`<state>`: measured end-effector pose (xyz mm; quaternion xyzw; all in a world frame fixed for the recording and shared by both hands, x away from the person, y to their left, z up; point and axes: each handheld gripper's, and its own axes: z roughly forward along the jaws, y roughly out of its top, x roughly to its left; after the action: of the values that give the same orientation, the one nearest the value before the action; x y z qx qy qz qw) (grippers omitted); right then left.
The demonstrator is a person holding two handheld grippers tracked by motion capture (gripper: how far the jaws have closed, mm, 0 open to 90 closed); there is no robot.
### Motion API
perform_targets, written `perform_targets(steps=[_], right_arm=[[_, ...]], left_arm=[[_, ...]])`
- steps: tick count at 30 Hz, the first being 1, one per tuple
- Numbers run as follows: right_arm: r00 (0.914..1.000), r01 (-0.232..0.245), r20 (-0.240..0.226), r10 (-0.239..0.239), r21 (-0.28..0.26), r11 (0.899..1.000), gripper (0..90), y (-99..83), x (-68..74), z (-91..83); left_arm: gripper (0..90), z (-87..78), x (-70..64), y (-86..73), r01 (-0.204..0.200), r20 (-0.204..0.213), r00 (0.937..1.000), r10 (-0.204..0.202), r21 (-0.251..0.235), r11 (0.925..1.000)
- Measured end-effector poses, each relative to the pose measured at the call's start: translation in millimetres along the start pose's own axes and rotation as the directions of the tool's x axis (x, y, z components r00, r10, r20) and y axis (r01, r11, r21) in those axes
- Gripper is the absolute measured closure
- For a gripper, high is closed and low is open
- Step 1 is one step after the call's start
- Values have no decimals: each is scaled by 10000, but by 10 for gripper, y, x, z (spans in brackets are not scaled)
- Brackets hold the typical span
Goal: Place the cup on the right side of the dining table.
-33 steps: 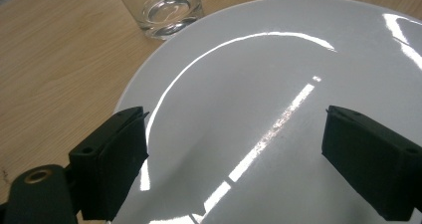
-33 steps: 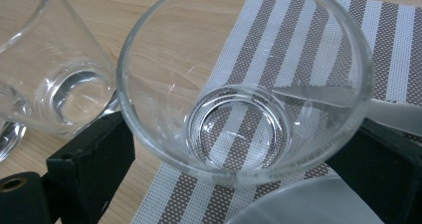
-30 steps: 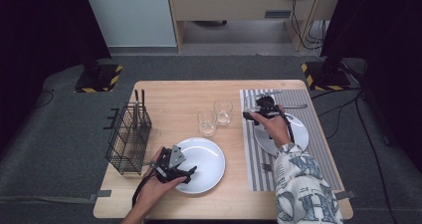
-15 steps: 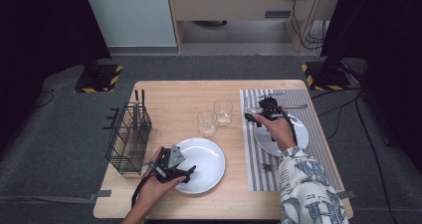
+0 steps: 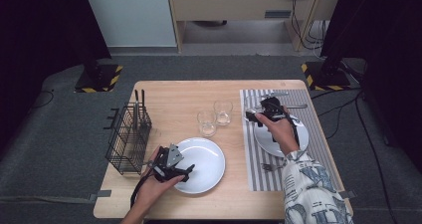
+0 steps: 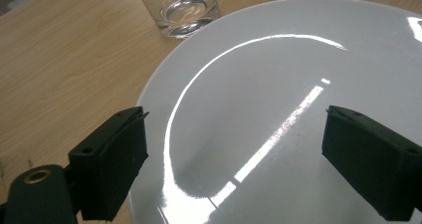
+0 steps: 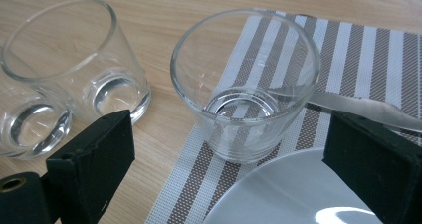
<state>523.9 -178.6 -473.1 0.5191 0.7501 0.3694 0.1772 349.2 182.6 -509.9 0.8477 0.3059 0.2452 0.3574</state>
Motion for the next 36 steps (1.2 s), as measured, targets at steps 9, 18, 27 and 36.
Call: perform_targets(steps=[9,18,27,36], right_arm=[[9998,-101,-169,93,-481,9988,56,18,26,-112],[9997,100,-211,-116,-755,9971,54,35,87,-235],[9988,292,-368,-329,-955,9950,52,32,191,-322],[9975,431,-510,-491,-1133,9926,49,55,293,-405]], left_arm=[[99,7,2,-6,-73,-44,10000,73,85,9999],[100,5,-10,-8,-123,-88,9999,124,92,9999],[99,8,-11,-8,-160,-88,9998,161,125,9998],[100,12,-12,-10,-164,-91,9998,165,156,9997]])
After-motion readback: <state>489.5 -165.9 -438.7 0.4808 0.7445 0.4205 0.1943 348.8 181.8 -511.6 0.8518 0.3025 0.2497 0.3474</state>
